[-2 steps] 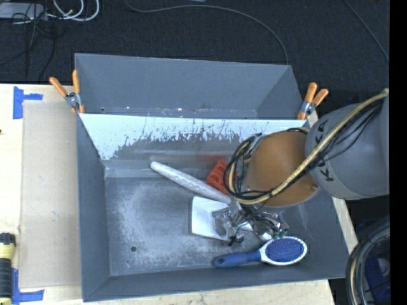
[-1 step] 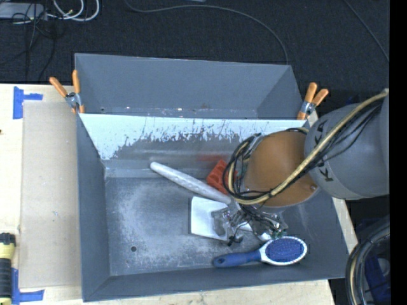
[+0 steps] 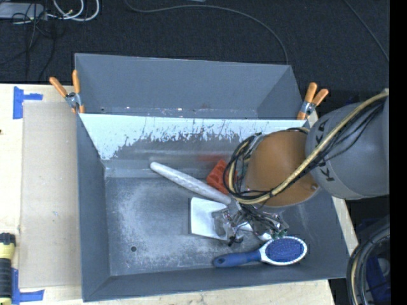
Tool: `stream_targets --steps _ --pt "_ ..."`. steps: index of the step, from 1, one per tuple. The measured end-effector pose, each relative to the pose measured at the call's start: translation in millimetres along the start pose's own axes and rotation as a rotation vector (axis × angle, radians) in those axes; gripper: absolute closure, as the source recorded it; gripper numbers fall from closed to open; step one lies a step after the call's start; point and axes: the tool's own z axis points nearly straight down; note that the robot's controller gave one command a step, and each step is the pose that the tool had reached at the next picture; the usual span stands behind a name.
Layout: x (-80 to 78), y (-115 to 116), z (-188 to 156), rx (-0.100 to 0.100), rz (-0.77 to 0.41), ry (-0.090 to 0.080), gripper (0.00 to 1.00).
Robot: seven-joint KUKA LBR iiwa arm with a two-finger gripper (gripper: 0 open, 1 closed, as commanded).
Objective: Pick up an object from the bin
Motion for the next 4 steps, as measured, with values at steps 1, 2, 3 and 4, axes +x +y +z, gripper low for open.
stream_targets --steps 1,2,3,4 --pt "1.9 0.8 -17.8 -0.002 0.000 0.006 1.00" --pt "1.8 1.1 -38.4 -0.002 0.001 0.007 1.00" --pt "1.0 1.2 -59.8 -0.002 0.000 0.003 1.00" --pt "0.2 0.9 -76.4 0.000 0.000 0.000 1.00"
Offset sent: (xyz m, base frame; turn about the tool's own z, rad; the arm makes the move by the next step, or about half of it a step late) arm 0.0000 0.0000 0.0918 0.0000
